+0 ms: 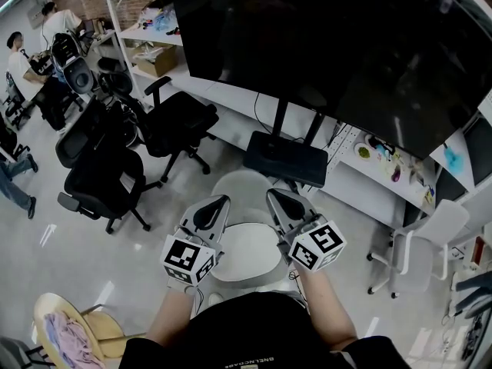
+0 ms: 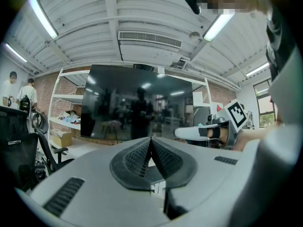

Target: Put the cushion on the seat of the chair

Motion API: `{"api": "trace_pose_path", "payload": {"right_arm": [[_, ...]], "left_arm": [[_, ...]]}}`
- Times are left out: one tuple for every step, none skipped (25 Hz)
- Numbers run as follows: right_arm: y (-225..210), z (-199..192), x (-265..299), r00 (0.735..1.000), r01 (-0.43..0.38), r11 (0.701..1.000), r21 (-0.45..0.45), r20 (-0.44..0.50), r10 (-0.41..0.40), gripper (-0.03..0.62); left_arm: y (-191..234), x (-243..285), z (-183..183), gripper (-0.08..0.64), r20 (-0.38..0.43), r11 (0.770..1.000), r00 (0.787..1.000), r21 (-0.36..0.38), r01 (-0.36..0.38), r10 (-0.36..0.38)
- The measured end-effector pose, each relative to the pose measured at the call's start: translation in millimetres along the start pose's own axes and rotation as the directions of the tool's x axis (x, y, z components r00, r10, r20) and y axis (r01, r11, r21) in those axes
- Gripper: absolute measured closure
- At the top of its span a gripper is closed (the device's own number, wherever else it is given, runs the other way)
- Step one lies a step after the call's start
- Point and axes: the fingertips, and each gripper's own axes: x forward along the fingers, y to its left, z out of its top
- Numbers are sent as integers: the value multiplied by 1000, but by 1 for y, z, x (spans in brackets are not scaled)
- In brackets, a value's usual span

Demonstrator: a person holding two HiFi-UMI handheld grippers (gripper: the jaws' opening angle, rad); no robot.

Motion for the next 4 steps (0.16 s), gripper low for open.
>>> {"api": "trace_pose_path", "payload": {"right_arm": [[0, 0, 0, 1000, 1, 1000, 1, 0, -1, 584], [-1, 1, 0, 1000, 1, 1000, 2, 0, -1, 584], [-1, 1, 1, 1000, 2, 1000, 3, 1, -2, 584], [-1, 1, 1, 1000, 3, 1000, 3, 1, -3, 584]], "left_arm": [[0, 0, 0, 549, -1, 1000, 1000, 0, -1, 1], [0, 0, 0, 549, -2, 1000, 1000, 1, -1, 1], [1, 0, 0, 549, -2, 1000, 1000, 1, -2, 2], [1, 0, 0, 549, -3, 1000, 1000, 1, -3, 3]]}}
